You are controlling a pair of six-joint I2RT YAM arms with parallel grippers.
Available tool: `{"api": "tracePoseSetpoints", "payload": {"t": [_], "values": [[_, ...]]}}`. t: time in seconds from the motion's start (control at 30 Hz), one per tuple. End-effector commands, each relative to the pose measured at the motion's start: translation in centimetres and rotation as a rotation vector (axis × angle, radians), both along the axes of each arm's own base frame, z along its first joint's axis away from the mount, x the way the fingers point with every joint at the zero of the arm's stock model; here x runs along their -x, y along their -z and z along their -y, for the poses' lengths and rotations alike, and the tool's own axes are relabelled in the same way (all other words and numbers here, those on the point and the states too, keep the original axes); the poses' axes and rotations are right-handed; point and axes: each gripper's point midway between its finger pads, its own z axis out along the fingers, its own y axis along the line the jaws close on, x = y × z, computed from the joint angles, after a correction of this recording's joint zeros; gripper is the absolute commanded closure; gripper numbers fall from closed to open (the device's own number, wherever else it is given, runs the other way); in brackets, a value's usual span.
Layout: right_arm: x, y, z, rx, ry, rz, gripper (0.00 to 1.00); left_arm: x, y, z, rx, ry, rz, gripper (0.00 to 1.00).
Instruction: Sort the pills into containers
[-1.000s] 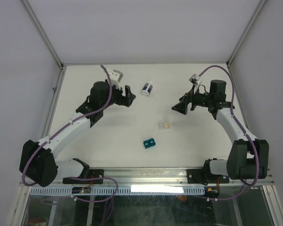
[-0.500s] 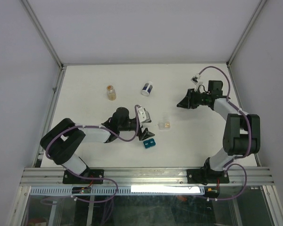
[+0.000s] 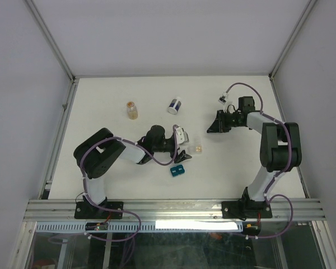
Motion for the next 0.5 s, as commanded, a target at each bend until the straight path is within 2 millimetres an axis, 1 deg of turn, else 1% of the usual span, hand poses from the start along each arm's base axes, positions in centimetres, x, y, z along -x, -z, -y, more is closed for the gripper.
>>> {"api": "tracePoseSetpoints", "payload": {"t": [0.0, 0.2, 0.47], "values": [[-1.1, -0.9, -0.7, -0.019, -0.038, 0.044, 0.86, -0.7, -1.1, 1.6, 0.039, 0.036, 0.074, 0.21], [-1.2, -0.1, -1.4, -0.007, -0.053, 0.023, 0.87, -1.3, 0.5, 2.0, 0.014, 0.028, 0.055, 0.22], [-0.8, 1.1, -2.2, -0.012, -0.074, -0.025, 0.88, -1.6, 1.3, 2.4, 0.000, 0.023, 0.038, 0.29]]}}
